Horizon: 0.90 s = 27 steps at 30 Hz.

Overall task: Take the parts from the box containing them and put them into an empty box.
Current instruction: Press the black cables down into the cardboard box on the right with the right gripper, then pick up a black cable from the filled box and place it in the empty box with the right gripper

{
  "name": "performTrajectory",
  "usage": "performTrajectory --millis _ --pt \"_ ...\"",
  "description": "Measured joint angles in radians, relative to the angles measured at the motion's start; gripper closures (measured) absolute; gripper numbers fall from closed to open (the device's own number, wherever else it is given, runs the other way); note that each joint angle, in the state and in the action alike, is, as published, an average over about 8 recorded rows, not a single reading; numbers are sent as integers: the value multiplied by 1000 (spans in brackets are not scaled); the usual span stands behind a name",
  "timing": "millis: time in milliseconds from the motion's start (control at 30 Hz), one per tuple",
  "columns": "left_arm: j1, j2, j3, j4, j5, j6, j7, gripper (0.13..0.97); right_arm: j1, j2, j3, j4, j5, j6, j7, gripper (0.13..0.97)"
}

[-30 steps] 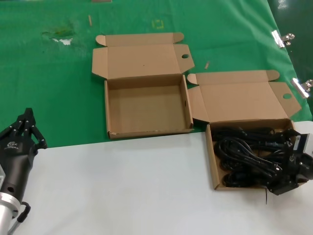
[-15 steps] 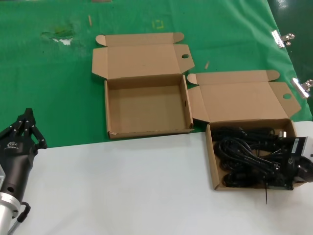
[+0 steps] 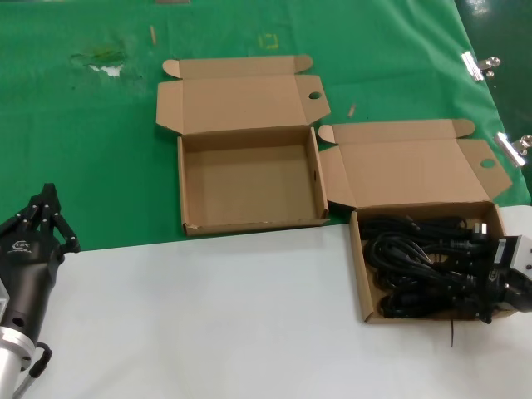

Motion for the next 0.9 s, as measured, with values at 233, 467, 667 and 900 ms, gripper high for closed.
performTrajectory --millis 233,467,667,900 --pt "0 0 0 0 0 0 0 957 -6 1 5 3 2 2 -11 852" --pt "0 0 0 0 0 0 0 957 -3 8 12 9 9 -4 -27 912" --pt "0 0 0 0 0 0 0 957 4 19 17 19 13 -14 -34 927" --pt "0 0 0 0 0 0 0 957 9 37 23 37 23 -32 -43 927"
